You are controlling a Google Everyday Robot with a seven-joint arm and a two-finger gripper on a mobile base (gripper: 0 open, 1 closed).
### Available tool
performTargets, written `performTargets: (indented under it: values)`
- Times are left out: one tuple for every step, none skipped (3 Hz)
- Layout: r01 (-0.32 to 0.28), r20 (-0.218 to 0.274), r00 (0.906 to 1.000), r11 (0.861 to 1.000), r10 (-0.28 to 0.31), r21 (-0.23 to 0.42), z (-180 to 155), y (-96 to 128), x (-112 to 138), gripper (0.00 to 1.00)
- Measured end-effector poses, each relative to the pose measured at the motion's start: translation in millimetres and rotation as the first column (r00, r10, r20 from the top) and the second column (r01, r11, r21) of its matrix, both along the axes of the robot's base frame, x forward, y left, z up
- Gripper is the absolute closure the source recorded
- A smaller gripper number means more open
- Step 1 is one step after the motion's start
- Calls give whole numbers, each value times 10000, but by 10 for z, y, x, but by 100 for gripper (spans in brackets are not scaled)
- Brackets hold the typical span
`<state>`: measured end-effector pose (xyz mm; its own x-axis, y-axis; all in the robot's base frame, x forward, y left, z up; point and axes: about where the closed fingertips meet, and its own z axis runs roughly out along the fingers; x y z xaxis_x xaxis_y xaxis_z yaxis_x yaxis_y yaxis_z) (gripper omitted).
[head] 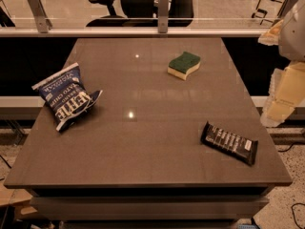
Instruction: Pick sponge
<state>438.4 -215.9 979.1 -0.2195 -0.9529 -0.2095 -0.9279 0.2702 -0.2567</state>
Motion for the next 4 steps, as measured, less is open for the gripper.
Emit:
performTargets:
  values:
    - [-69, 132, 9999, 9999, 70, -90, 65, 1, 35, 0]
    - [-851, 768, 9932, 9957, 877, -355, 251, 44, 149, 0]
    - [-1892, 1524, 9683, 9794, 1980, -703, 426, 58, 330, 0]
    - [-2655, 1919, 9396, 9574, 2833, -1132, 552, 69, 532, 0]
